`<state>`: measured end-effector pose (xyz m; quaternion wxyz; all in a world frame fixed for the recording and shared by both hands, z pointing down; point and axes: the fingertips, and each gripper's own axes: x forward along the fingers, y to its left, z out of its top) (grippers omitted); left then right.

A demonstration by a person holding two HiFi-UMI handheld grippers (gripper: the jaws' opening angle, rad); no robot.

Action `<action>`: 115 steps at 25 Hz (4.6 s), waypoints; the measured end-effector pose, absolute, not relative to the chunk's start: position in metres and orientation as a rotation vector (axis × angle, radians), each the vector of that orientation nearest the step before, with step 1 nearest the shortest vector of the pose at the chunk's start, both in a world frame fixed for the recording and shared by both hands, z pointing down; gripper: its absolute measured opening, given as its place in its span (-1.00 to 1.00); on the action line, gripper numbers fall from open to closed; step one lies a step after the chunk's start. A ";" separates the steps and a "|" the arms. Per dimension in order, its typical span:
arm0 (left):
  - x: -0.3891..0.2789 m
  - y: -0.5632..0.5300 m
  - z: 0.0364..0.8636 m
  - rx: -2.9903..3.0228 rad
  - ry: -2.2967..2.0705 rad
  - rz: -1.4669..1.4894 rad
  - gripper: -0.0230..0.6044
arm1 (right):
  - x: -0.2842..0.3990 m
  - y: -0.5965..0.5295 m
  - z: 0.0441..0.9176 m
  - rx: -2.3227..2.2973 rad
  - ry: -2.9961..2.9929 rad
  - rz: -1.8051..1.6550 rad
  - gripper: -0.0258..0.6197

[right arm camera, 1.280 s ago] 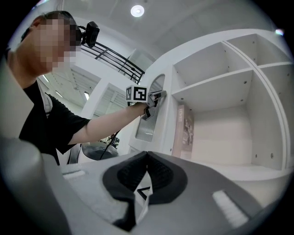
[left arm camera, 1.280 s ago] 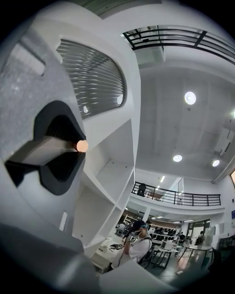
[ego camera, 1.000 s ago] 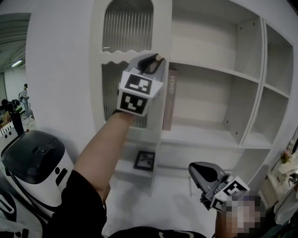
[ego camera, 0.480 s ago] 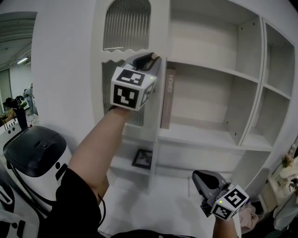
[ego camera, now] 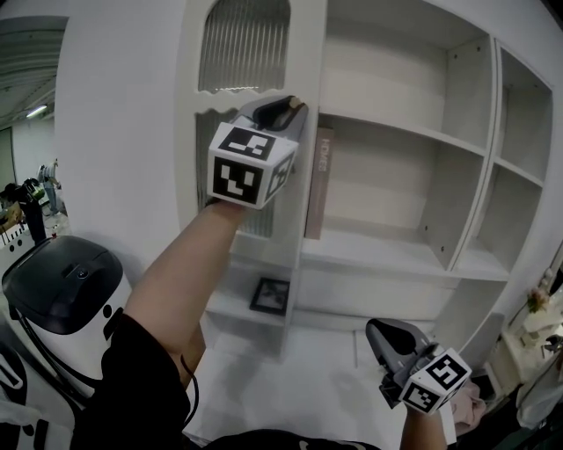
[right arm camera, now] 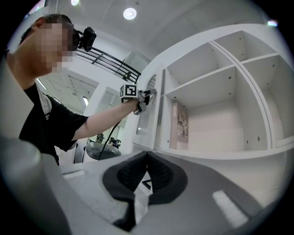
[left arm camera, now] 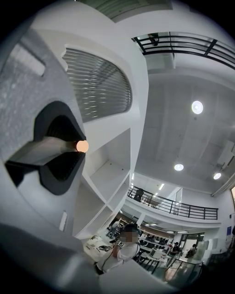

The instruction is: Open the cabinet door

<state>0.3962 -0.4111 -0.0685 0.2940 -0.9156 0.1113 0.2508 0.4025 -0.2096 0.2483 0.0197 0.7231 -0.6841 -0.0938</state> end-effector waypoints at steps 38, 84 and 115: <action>0.272 -0.390 -0.068 -2.479 -0.088 0.761 -0.70 | 0.240 -0.266 0.245 2.382 -2.014 -0.339 -0.92; 0.020 -0.523 -0.067 -2.661 -0.411 0.968 -0.62 | 0.028 -0.364 0.262 2.281 -2.037 -0.297 -0.92; -0.068 -0.468 0.070 -2.824 -0.318 0.692 -0.35 | -0.041 -0.292 0.257 2.243 -2.100 -0.238 -0.92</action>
